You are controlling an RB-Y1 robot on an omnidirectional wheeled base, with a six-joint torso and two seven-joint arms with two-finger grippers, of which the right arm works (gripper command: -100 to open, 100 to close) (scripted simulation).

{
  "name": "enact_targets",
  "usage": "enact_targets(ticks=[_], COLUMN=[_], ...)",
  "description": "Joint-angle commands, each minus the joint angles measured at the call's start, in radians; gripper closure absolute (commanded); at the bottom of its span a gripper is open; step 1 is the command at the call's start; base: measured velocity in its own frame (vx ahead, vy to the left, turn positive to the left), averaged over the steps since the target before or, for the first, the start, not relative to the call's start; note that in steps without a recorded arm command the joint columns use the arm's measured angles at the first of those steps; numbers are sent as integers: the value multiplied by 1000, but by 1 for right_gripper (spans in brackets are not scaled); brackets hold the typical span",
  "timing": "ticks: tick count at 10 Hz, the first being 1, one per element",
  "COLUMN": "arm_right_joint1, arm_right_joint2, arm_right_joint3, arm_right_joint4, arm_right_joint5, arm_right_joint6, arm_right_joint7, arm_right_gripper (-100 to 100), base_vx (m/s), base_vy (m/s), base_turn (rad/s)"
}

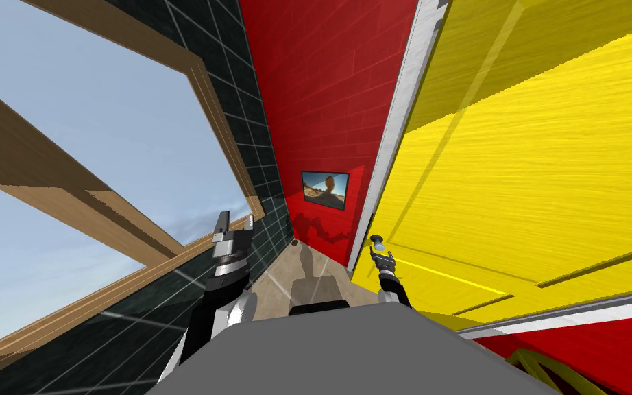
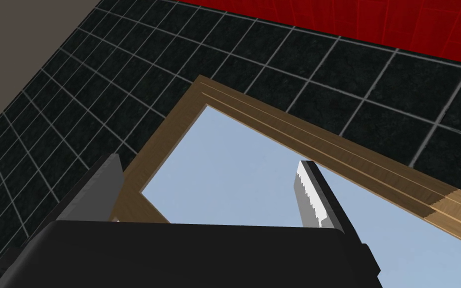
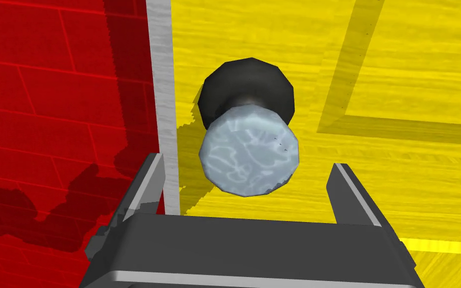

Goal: Pull the door open

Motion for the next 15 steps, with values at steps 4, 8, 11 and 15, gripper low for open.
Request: enact_targets(ticks=[4, 8, 11, 15], arm_right_joint1=[9, 9, 17, 29], arm_right_joint2=[-31, -31, -42, -61], arm_right_joint3=[-5, -5, 22, 71], arm_right_joint4=[20, 20, 9, -15], arm_right_joint5=[-4, -4, 8, 31], arm_right_joint6=[-10, -10, -7, -6], arm_right_joint7=[-38, -38, -57, -93], arm_right_gripper=[100, 100, 100, 100], base_vx=[111, -18, -118, -201], base_vy=[-10, 2, -9, -11], base_turn=[44, 5, 44, 57])
